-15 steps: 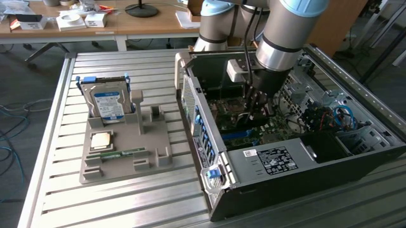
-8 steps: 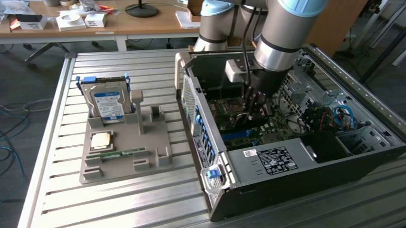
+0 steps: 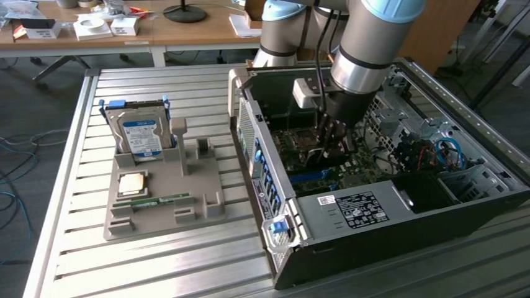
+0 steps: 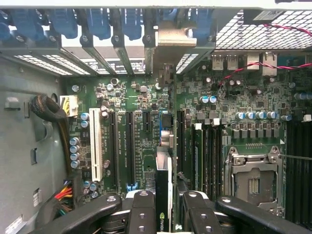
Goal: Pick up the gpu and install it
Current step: 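Insert the gpu into the slot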
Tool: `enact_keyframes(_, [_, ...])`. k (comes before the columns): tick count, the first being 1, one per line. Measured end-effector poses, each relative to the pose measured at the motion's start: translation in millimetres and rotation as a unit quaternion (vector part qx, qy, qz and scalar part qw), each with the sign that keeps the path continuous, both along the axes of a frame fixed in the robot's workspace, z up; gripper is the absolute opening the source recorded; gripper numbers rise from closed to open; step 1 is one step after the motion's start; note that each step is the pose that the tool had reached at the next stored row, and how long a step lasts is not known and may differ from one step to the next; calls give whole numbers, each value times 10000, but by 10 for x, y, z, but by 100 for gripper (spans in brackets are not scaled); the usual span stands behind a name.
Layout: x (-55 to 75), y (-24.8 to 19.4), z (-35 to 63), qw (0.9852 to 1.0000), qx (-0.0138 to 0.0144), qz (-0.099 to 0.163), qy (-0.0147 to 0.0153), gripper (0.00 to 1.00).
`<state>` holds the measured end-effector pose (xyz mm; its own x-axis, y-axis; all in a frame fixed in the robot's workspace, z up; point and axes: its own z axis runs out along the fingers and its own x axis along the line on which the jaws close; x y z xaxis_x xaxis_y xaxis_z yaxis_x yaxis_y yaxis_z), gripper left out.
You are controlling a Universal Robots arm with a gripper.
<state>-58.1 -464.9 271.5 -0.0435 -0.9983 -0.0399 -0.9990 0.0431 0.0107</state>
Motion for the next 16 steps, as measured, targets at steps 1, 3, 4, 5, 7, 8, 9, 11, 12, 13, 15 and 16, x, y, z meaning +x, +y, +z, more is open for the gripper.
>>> enact_keyframes(1, [0, -5, 0, 10000, 0, 0, 0, 26])
enact_keyframes(3, [0, -7, 0, 10000, 0, -1, 0, 26])
enact_keyframes(4, [0, -7, 0, 10000, 0, 0, 0, 26])
enact_keyframes(5, [0, -10, 0, 10000, 0, 0, 0, 26])
enact_keyframes(7, [0, -15, 0, 10000, 0, 0, 0, 26])
enact_keyframes(8, [0, -15, 0, 10000, 0, 0, 0, 26])
enact_keyframes(9, [0, -15, 0, 10000, 0, 0, 0, 26])
enact_keyframes(11, [-1, -15, 0, 10000, 0, 0, 0, 26])
enact_keyframes(12, [-5, -15, 0, 10000, 0, 0, -1, 26])
enact_keyframes(13, [-11, -15, 0, 10000, 0, 1, -3, 26])
enact_keyframes(15, [-15, -15, 0, 10000, 0, 1, -4, 26])
enact_keyframes(16, [-16, -15, 0, 10000, 0, 1, -4, 26])
